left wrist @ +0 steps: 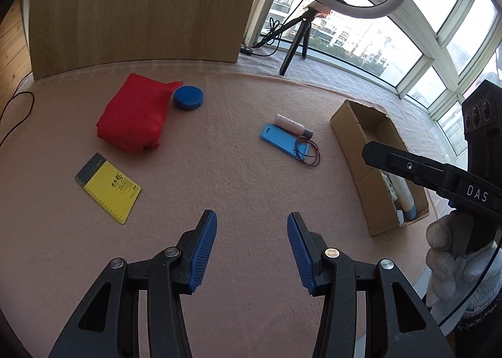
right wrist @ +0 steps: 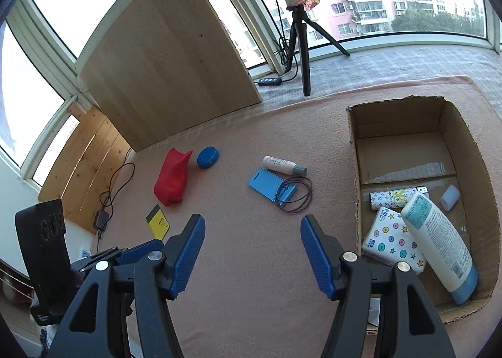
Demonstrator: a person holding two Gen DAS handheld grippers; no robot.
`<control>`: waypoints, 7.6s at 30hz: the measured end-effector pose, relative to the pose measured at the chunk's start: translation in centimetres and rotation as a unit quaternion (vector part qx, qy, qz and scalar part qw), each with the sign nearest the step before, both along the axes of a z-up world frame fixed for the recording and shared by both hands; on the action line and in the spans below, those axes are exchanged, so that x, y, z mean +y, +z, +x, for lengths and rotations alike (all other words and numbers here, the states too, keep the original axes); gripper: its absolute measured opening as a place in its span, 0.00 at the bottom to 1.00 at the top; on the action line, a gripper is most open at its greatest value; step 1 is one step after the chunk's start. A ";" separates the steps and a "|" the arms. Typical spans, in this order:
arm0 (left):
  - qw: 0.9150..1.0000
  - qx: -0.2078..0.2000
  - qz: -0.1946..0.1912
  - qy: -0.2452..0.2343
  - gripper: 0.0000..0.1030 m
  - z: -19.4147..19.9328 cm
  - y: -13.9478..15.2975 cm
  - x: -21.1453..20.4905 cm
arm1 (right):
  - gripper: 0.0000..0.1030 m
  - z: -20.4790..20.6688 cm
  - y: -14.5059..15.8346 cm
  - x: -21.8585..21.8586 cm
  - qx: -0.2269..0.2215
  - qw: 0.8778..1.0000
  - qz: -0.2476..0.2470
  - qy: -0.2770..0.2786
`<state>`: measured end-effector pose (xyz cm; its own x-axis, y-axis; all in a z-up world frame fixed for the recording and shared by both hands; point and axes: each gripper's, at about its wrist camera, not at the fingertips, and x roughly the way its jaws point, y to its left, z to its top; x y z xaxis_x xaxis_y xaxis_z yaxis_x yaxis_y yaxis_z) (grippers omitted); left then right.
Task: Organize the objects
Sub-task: 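Move the right tool to the yellow card and grasp it, then carry the yellow card with the right tool into the box and release, then move the left tool to the red pouch and close on it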
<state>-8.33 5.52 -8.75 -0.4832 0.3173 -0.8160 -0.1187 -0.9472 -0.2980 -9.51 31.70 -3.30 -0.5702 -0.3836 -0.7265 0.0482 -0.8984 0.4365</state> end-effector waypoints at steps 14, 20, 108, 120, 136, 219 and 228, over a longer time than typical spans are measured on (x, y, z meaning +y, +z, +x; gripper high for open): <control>0.990 -0.033 0.004 0.140 0.52 8.0 -3.2 -16.9 | 0.60 -5.1 -3.3 -16.9 -0.031 0.982 0.054 0.176; 0.984 -0.037 0.006 0.175 0.52 10.2 -3.7 -20.9 | 0.60 -7.6 -5.7 -23.2 -0.059 0.967 0.063 0.238; 0.999 -0.023 -0.024 0.019 0.55 3.9 -2.7 -3.5 | 0.45 0.0 -1.3 -7.8 -0.028 0.986 0.149 0.072; 0.999 -0.031 -0.031 -0.007 0.55 3.2 -3.4 1.7 | 0.45 0.4 -0.6 4.1 -0.023 0.987 0.160 -0.027; 0.999 -0.034 -0.036 0.002 0.55 3.1 -3.5 3.2 | 0.45 -3.0 -2.5 12.0 -0.042 0.979 0.181 -0.080; 0.985 -0.093 0.054 0.134 0.57 -24.3 -8.1 -14.3 | 0.59 -0.1 -4.3 -4.9 -0.072 0.995 0.062 0.024; 0.982 -0.085 0.083 0.145 0.55 -19.7 -9.2 -13.6 | 0.59 -0.5 -4.4 -4.8 -0.072 0.995 0.056 0.026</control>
